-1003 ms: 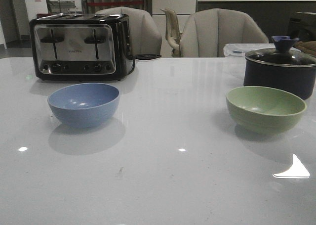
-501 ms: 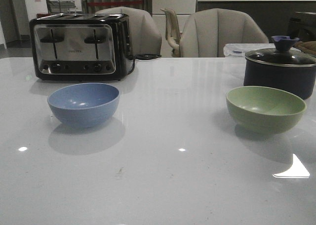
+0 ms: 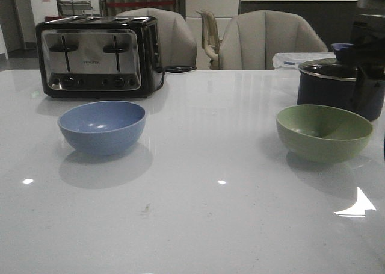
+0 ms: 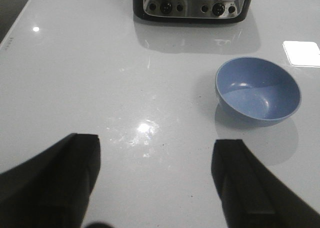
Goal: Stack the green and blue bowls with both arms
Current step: 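Lower the right gripper onto the rim of the green bowl and grasp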
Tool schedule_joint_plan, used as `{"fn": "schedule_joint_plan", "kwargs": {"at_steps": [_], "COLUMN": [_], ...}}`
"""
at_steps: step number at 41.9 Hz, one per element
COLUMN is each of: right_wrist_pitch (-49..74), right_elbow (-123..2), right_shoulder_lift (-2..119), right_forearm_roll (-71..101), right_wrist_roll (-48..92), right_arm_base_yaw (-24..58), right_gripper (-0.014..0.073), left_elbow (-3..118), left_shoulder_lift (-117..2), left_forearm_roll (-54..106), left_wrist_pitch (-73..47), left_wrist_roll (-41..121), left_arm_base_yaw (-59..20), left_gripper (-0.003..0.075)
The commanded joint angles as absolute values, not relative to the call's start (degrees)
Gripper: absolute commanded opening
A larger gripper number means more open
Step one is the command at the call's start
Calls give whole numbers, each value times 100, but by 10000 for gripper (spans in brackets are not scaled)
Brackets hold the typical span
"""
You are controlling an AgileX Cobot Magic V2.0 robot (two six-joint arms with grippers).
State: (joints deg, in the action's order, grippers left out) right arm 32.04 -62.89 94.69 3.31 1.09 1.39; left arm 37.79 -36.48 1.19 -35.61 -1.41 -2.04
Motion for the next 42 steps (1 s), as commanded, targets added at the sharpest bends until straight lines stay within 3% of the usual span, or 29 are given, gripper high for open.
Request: {"fn": "schedule_joint_plan", "kwargs": {"at_steps": [1,15,27,33,42], "right_wrist_pitch": [2872,2803,2749,2754,3674], "right_elbow": [-6717,-7155,-7155,-7168,-7821], "right_shoulder_lift": [9629,10489,10504,10477,10320], "right_forearm_roll": [291,285,200,200,303], "right_wrist_roll": [132,132,132,132,132], "right_arm_base_yaw": [94,94,94,94,183], "right_gripper": [556,545,181,111,103], "left_elbow": [3940,3940,3940,3940,3940], "left_shoulder_lift": [-3679,-3679,-3679,-3679,-3679], "left_forearm_roll": [113,113,113,113,113], "left_wrist_pitch": [-3099,-3099,-3109,-3109,-3109], "left_wrist_roll": [-134,-134,-134,-134,-134], "left_arm_base_yaw": [-204,-204,-204,-204,-204], "left_gripper": [530,530,530,530,530]}}
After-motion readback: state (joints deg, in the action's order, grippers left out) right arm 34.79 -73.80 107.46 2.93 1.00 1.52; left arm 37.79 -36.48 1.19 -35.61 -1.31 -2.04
